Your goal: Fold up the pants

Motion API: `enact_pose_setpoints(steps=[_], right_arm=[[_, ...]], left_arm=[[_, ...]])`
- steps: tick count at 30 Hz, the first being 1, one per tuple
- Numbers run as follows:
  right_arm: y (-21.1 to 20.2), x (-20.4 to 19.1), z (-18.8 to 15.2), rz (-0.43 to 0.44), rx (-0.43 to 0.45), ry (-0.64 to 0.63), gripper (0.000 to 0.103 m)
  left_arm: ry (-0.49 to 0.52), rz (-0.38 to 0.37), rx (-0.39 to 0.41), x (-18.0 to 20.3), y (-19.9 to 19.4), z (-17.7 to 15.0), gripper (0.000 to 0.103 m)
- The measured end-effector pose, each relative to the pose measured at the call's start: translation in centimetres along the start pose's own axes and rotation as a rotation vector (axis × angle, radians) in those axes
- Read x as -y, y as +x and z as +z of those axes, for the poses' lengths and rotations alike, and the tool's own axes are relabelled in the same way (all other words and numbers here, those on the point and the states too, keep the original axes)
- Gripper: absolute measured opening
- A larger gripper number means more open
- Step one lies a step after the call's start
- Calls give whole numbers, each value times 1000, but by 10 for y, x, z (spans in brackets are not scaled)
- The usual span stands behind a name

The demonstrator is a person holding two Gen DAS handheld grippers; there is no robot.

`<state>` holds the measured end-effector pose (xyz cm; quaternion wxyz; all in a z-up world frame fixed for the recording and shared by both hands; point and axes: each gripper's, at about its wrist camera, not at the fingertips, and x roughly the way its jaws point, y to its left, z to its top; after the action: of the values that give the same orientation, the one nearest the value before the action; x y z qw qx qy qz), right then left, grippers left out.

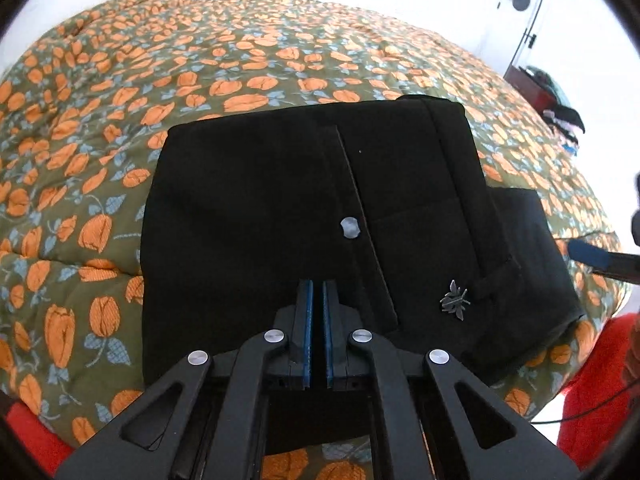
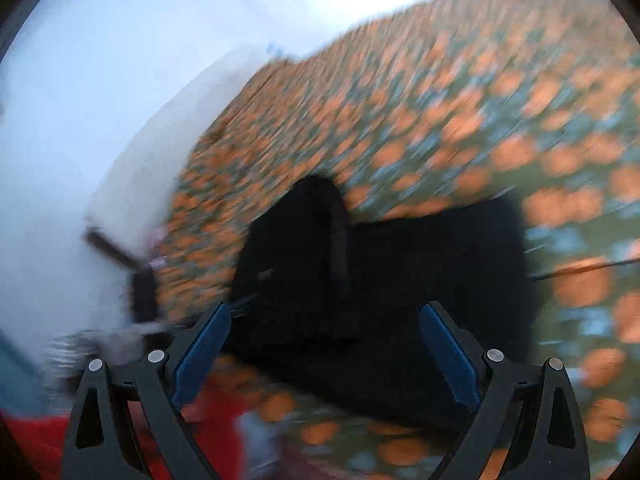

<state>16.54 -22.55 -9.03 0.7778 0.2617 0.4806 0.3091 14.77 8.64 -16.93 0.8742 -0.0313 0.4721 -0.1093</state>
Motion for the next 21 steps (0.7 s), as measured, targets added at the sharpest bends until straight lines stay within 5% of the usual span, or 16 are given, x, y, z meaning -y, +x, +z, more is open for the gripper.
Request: enact_pose_setpoints(steps=[6, 11, 14, 21], right_arm=[[62, -5, 13, 49, -253, -52, 73], [81, 5, 14, -44, -297, -79, 72], [86, 14, 13, 12, -337, -61, 60], [88, 8, 15, 87, -372, -107, 59]], left_arm=[[18, 11, 15, 1, -2, -2, 2], [18, 5, 18, 0, -1, -1, 2], [18, 8, 20, 0, 0, -1, 3], [8, 6, 21, -2, 2, -1, 3]])
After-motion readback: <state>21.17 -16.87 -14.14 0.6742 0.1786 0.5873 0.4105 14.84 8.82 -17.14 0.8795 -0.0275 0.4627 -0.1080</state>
